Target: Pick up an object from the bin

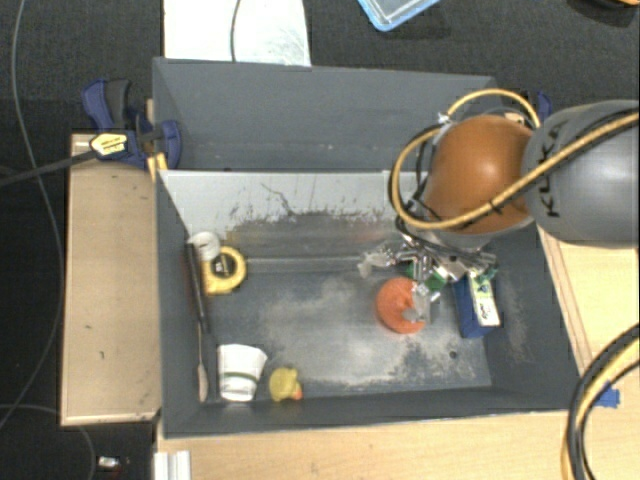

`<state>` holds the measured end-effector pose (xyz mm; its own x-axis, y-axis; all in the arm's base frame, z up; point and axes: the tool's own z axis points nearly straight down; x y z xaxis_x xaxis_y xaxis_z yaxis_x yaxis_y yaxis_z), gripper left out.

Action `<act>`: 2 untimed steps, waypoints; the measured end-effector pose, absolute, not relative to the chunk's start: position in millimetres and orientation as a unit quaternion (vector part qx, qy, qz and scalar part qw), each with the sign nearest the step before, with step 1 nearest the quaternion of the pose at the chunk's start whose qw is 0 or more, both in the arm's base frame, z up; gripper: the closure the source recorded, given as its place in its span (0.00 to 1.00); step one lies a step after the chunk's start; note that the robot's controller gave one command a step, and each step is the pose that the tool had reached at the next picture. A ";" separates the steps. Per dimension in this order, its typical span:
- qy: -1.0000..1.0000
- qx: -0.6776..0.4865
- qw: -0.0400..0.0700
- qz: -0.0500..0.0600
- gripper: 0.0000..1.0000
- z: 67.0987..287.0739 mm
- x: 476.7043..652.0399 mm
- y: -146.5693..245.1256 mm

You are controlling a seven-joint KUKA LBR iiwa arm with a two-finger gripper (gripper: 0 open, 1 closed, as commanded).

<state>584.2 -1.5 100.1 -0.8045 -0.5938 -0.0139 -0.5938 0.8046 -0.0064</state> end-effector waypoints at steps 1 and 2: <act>0.965 -0.264 0.010 0.000 0.00 83.2 550.4 -49.9; 0.962 -0.273 0.013 -0.001 1.00 72.0 568.2 -86.7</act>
Offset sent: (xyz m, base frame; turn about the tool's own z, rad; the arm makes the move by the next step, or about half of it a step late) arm -0.0173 -0.0846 -0.0301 0.0791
